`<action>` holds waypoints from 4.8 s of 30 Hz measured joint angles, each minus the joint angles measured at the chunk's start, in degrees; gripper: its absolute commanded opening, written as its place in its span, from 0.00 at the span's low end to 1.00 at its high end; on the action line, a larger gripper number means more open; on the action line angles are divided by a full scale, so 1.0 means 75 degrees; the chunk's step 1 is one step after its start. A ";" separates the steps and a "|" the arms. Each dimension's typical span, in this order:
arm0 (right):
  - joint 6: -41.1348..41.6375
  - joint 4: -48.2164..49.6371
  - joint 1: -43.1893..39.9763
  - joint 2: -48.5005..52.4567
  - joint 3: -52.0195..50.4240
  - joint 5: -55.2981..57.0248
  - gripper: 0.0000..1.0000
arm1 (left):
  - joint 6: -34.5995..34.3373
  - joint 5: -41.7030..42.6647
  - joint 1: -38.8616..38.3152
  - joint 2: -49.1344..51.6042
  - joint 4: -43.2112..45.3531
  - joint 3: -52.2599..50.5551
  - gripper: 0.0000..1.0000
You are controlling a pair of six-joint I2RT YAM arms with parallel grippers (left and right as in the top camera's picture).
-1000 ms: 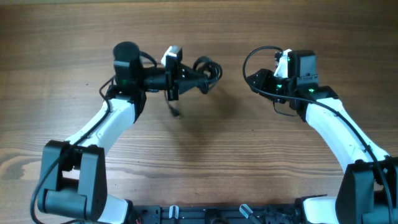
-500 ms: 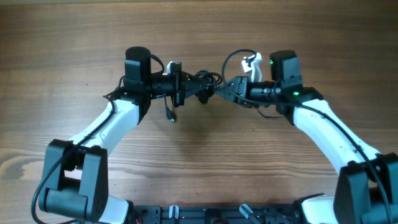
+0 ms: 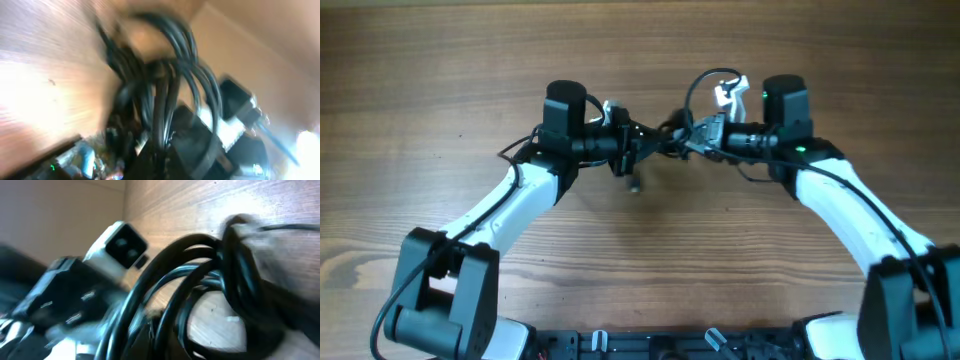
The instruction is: Untangle cables
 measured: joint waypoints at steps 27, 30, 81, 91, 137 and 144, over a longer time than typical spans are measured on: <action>0.1559 0.1338 0.1189 -0.0280 -0.0064 0.2171 0.11 | 0.2477 -0.2544 -0.0775 0.0009 -0.0411 -0.0012 0.04; 0.1649 0.1789 0.1180 -0.0277 -0.0050 0.2317 0.31 | 0.2926 -0.1813 -0.0813 0.0061 -0.0061 -0.0026 0.04; -0.1174 -0.1189 -0.0458 -0.0221 0.0044 0.2261 1.00 | 0.8460 -0.4602 -0.1784 0.1148 -0.1699 -0.0006 0.76; -0.1262 -0.1376 -0.0458 -0.0221 0.0044 0.2291 1.00 | 0.9364 -0.5106 -0.1842 0.1545 -0.1641 0.0073 0.38; -0.2987 -0.1778 0.0828 0.0627 -0.0329 0.3727 0.18 | 0.7548 -0.5782 -0.0758 -0.2288 -0.4625 -0.0047 0.04; -0.2903 -0.3739 0.0743 0.0653 0.0755 0.5837 0.17 | 0.7542 -0.6079 -0.0758 -0.1947 -0.4674 -0.0047 0.04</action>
